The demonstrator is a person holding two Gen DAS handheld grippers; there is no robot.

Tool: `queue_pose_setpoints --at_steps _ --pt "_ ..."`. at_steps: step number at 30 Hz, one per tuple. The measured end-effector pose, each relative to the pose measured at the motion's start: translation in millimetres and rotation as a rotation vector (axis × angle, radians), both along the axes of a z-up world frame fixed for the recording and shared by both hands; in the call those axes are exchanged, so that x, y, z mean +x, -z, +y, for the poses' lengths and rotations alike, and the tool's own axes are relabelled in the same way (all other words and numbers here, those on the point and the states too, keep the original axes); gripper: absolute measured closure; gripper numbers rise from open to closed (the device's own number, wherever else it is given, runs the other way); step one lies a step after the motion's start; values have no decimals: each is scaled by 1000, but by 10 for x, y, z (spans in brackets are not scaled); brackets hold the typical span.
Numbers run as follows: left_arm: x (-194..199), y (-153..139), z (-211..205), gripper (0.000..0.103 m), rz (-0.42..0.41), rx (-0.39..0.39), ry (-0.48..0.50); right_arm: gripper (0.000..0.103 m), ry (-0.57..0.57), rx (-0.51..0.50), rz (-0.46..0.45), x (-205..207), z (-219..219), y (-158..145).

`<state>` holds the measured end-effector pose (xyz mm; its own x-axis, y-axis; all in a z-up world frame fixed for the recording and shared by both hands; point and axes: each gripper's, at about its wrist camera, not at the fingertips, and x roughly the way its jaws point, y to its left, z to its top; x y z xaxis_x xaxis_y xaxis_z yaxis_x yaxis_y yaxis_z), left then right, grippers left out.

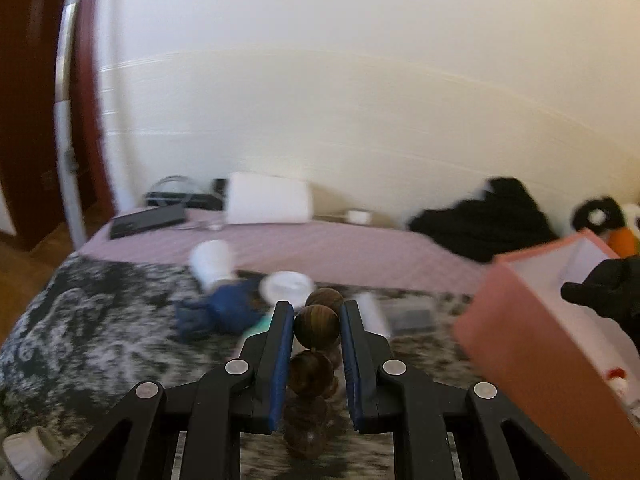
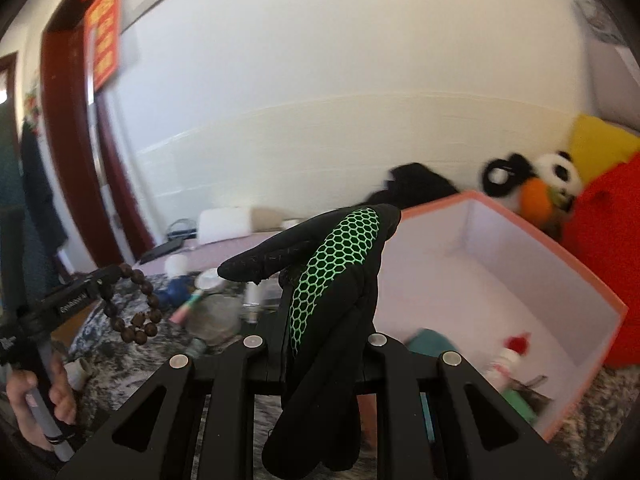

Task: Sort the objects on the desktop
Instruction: 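Carry the bracelet and glove toward the pink box with both tools, then drop the bracelet and glove into the pink box by opening both tools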

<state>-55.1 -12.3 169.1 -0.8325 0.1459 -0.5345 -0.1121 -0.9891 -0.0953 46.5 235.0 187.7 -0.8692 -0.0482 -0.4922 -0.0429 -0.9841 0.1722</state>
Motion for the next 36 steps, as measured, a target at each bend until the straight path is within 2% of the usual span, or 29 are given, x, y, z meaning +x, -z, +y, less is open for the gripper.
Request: queue_pose_setpoints --at_steps 9,14,19,23,25,26,27,28,31,36 --pt "323 -364 1139 85 34 5 190 84 100 -11 -46 526 931 82" --pt "582 -409 1695 84 39 74 336 84 132 -40 -64 796 1362 212" --pt "639 -294 1966 84 27 130 359 84 143 -83 -85 685 1550 352" --pt "671 -254 2089 84 54 34 340 82 154 -33 -103 539 1511 434" --pt "649 -239 2105 75 41 23 342 73 175 -21 -93 525 1492 447" --pt "638 -232 2113 71 35 17 343 63 191 -5 -88 541 1483 444" --pt "628 -226 2121 63 29 12 343 26 206 12 -84 559 1474 441" --pt "641 -240 2109 60 40 7 331 2 229 49 -50 603 1445 404" --pt "689 -277 2059 50 78 -19 307 2 259 137 33 736 1356 289" --pt "674 -282 1825 46 65 -15 274 2 222 168 52 826 1229 191"
